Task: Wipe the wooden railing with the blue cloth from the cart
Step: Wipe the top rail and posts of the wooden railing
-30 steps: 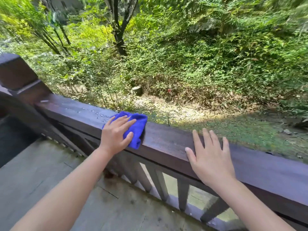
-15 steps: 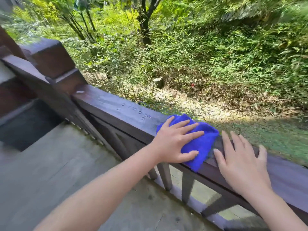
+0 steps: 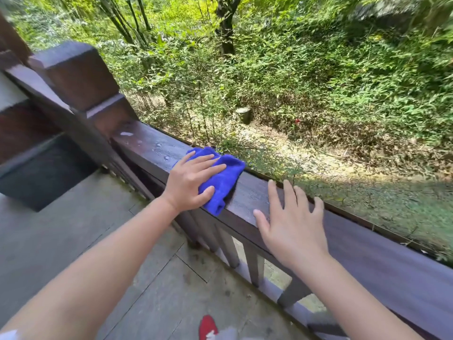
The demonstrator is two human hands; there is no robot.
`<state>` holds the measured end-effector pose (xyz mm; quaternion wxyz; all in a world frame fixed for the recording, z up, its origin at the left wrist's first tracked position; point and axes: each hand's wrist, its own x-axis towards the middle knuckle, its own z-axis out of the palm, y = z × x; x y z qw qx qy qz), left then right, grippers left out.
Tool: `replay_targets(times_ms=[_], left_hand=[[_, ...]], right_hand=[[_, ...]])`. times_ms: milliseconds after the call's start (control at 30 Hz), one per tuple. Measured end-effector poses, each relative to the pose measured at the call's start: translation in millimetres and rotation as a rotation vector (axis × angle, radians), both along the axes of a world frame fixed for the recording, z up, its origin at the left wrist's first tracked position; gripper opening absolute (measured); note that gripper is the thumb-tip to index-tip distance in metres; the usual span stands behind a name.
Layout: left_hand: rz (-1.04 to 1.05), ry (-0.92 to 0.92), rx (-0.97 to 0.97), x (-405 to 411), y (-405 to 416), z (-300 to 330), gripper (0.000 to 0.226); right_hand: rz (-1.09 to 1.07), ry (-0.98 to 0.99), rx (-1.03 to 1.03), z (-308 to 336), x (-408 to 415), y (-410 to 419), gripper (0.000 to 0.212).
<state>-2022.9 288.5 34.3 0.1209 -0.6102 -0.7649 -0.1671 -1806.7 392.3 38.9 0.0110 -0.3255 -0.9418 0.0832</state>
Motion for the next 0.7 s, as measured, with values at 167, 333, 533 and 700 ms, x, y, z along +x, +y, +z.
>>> replay_targets(times_ms=[167, 333, 533, 700], left_hand=[[-0.017, 0.006, 0.029, -50.9, -15.2, -3.0, 0.049], [0.017, 0.009, -0.018, -110.5, -33.6, 4.0, 0.05], [0.123, -0.04, -0.017, -104.2, -31.8, 2.3, 0.054], [-0.176, 0.037, -0.134, -92.9, -12.9, 2.8, 0.056]], right_hand=[[-0.028, 0.018, 0.025, 0.7, -61.9, -21.5, 0.065], [-0.091, 0.022, 0.038, 2.9, -102.4, -39.8, 0.063], [-0.171, -0.007, 0.089, 1.7, -113.9, -47.1, 0.062], [-0.213, 0.048, 0.139, 5.2, -140.8, -59.2, 0.063]])
